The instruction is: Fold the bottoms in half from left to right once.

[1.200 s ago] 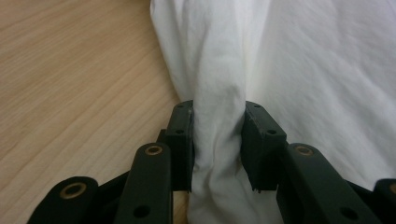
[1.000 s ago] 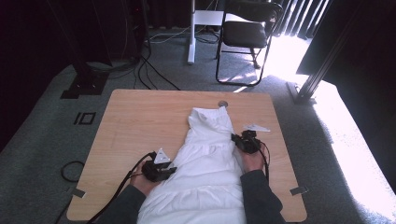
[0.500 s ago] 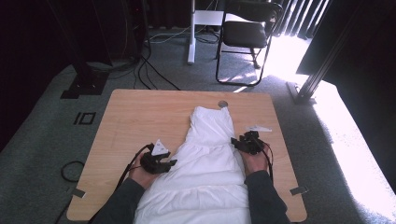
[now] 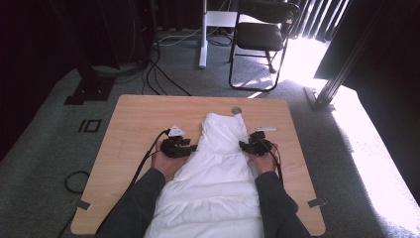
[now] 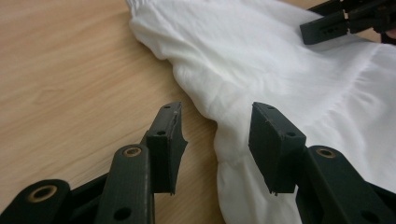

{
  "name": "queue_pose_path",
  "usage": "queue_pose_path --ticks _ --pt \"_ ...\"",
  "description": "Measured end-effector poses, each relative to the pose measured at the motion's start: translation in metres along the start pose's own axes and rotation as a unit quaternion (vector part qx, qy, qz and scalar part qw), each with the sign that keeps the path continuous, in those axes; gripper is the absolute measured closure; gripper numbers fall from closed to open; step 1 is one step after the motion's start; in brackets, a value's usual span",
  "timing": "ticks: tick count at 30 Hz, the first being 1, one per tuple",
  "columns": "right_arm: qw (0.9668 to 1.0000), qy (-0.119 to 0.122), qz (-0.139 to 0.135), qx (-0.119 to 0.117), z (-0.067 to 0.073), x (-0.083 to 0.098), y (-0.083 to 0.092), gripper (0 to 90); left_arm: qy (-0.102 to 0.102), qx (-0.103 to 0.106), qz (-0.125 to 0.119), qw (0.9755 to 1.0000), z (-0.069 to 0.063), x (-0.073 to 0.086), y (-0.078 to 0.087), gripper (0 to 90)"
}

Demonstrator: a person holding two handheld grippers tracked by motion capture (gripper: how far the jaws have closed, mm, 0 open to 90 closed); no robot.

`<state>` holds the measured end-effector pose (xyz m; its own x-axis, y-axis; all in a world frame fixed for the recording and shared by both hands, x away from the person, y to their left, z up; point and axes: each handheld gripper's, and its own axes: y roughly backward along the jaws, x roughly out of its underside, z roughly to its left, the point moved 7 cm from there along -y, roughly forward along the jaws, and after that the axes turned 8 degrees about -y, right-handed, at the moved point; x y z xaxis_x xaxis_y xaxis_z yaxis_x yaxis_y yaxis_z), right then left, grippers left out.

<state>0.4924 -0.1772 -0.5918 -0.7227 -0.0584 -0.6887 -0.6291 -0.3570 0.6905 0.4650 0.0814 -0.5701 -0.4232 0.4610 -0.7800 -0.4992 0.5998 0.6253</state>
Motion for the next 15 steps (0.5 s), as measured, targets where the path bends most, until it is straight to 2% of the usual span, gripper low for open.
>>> queue_pose_path --ticks 3,5,7,9,12,14,15 --pt "1.0000 0.002 0.003 0.005 0.001 0.004 -0.007 51.5 -0.002 0.015 -0.004 0.9999 -0.007 0.000 -0.012 55.6" --pt "0.9999 0.005 -0.002 0.010 0.002 0.005 -0.007 51.9 -0.003 0.017 -0.004 0.9998 -0.009 0.001 -0.016 55.6" --pt "0.9998 0.010 -0.004 0.015 0.003 0.005 -0.007 52.1 0.006 0.021 0.003 0.9998 -0.009 0.004 -0.022 55.7" --pt "0.9997 0.011 -0.009 0.020 0.003 0.006 -0.007 52.3 0.002 0.024 0.017 0.9996 -0.011 0.009 -0.025 57.4" --pt "0.9994 0.015 -0.016 0.026 0.005 0.008 -0.007 52.7 -0.018 0.025 0.035 0.9989 -0.017 0.014 -0.028 68.0" --pt "0.9993 0.018 -0.017 0.028 0.007 0.011 -0.005 55.1 -0.022 0.028 0.044 0.9984 -0.020 0.015 -0.027 77.3" --pt "0.9994 0.017 -0.017 0.026 0.007 0.012 -0.004 55.9 -0.030 0.027 0.049 0.9980 -0.022 0.015 -0.025 79.7"
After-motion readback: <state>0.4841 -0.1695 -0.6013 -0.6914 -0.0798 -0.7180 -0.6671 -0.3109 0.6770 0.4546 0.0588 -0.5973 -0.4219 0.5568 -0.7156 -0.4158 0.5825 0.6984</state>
